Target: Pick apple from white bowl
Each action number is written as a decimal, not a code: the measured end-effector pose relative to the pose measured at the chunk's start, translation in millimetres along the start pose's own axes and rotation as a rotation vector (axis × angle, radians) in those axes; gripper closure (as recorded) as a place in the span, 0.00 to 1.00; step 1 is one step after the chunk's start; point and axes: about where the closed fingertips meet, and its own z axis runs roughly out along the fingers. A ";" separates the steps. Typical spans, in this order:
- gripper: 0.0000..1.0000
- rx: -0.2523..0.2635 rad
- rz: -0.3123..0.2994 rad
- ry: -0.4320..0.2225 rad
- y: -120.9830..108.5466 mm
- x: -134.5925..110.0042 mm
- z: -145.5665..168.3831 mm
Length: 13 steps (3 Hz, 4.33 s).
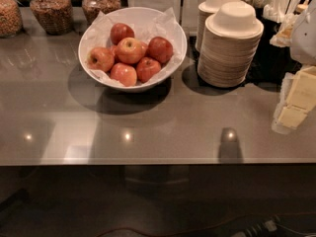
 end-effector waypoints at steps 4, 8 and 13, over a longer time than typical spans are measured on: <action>0.00 0.181 -0.182 -0.278 -83.0 -125.1 15.9; 0.00 0.154 -0.349 -0.488 -103.3 -226.8 46.1; 0.18 0.090 -0.451 -0.550 -125.6 -300.5 128.1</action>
Offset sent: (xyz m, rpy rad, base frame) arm 0.0556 0.0377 0.0216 0.0630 -0.1943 0.0729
